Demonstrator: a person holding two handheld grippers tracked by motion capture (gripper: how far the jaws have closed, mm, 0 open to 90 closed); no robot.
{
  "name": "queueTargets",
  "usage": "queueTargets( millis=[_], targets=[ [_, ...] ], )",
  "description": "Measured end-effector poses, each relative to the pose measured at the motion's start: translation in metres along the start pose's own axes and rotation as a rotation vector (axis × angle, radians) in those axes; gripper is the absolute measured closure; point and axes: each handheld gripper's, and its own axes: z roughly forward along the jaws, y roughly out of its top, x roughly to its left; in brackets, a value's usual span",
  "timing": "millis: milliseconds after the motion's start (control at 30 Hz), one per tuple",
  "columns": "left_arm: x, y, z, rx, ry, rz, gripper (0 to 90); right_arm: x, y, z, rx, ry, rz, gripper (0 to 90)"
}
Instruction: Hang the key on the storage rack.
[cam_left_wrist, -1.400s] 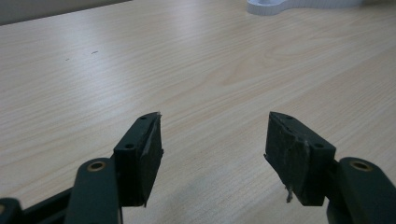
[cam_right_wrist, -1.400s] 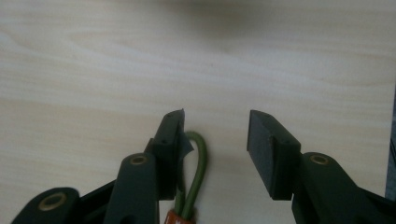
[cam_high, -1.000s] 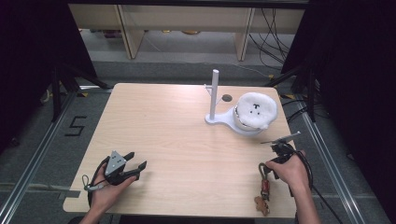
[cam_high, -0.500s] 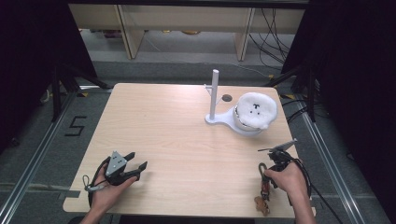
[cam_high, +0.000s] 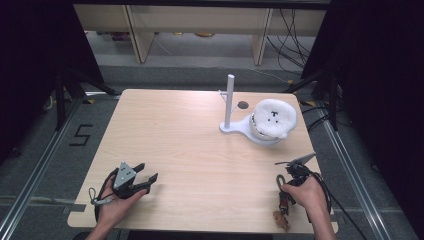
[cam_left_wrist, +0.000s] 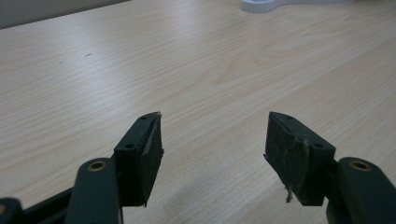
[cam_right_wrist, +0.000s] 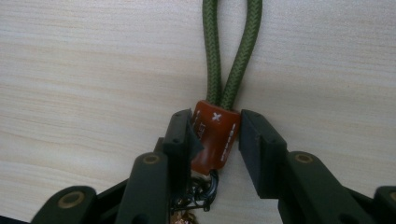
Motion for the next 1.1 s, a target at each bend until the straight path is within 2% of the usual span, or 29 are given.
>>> queueTargets(
  millis=[33, 67, 100, 133, 167, 233, 300, 367, 400, 433, 500, 533, 567, 600, 667, 733, 767, 800, 833, 900, 933, 1033, 1067, 1100],
  targets=[
    [0.000, 0.000, 0.000, -0.001, -0.001, 0.001, 35.7, 0.000, 0.000, 0.000, 0.000, 0.000, 0.000, 65.3],
    [0.000, 0.000, 0.001, -0.006, -0.006, -0.001, 35.7, -0.006, 0.001, 0.003, -0.037, -0.023, -0.065, 65.2],
    [0.000, 0.000, 0.000, 0.001, 0.000, 0.001, 35.7, -0.007, 0.002, 0.003, -0.035, -0.026, -0.086, 65.0],
    [0.000, 0.000, 0.000, 0.000, -0.001, 0.003, 35.7, -0.006, 0.002, 0.003, -0.033, -0.027, -0.088, 65.0],
    [0.000, 0.000, 0.000, 0.000, -0.002, 0.004, 35.7, -0.004, 0.003, 0.003, -0.026, -0.028, -0.064, 65.0],
    [0.000, 0.000, 0.000, -0.002, -0.003, 0.003, 35.7, -0.007, 0.002, 0.003, -0.024, -0.051, -0.102, 64.9],
    [0.000, 0.000, 0.000, -0.002, -0.003, 0.003, 35.7, -0.005, 0.003, 0.003, -0.026, -0.025, -0.064, 64.5],
    [-0.001, 0.000, 0.000, -0.002, -0.006, 0.004, 35.7, -0.006, 0.002, 0.005, -0.023, -0.026, -0.073, 63.3],
    [-0.001, 0.000, 0.000, 0.000, -0.005, 0.005, 35.7, -0.007, 0.001, 0.007, -0.042, -0.022, -0.085, 62.9],
    [-0.001, 0.000, 0.001, -0.006, -0.009, 0.002, 35.7, -0.007, 0.001, 0.008, -0.039, -0.015, -0.078, 63.4],
    [-0.002, 0.000, 0.001, -0.006, -0.013, 0.006, 35.7, -0.006, 0.002, 0.007, -0.009, -0.023, -0.087, 66.8],
    [-0.002, 0.000, 0.001, -0.007, -0.013, 0.004, 35.7, -0.004, 0.003, 0.007, -0.001, -0.022, -0.077, 69.7],
    [-0.002, 0.000, 0.001, -0.008, -0.013, 0.002, 35.7, -0.005, 0.002, 0.008, -0.033, -0.021, -0.117, 71.8],
    [-0.002, 0.000, 0.002, -0.016, -0.005, -0.001, 35.6, -0.004, 0.003, 0.008, -0.033, -0.008, -0.111, 73.7],
    [-0.001, 0.000, 0.000, -0.001, -0.007, 0.002, 35.6, -0.001, 0.003, 0.007, -0.016, -0.025, -0.131, 75.8],
    [-0.001, 0.000, 0.001, -0.006, -0.009, 0.002, 35.6, 0.001, 0.003, 0.006, -0.019, -0.018, -0.117, 77.2],
    [-0.001, 0.000, 0.001, -0.005, -0.008, 0.001, 35.6, 0.001, 0.002, 0.004, -0.038, -0.009, -0.128, 78.3],
    [-0.001, 0.000, 0.000, -0.003, -0.008, 0.003, 35.6, 0.004, 0.001, -0.002, -0.073, 0.003, -0.116, 78.9],
    [-0.001, 0.000, 0.001, -0.009, -0.012, 0.000, 35.6, 0.004, 0.001, -0.002, -0.073, 0.003, -0.116, 78.9],
    [-0.001, 0.000, 0.000, -0.001, -0.007, 0.002, 35.6, 0.007, 0.001, -0.007, -0.120, 0.012, -0.138, 79.0],
    [-0.002, 0.000, 0.001, -0.005, -0.008, 0.003, 35.6, 0.011, 0.002, -0.011, -0.140, 0.022, -0.131, 79.1],
    [-0.001, 0.000, 0.000, -0.003, -0.006, 0.003, 35.6, 0.015, 0.002, -0.015, -0.163, 0.023, -0.139, 79.2],
    [-0.001, 0.000, 0.000, -0.004, -0.007, 0.002, 35.6, 0.018, 0.003, -0.018, -0.177, 0.024, -0.159, 79.1],
    [-0.002, 0.000, 0.000, -0.003, -0.006, -0.001, 35.6, 0.021, 0.003, -0.020, -0.197, 0.040, -0.158, 79.1]
  ],
)
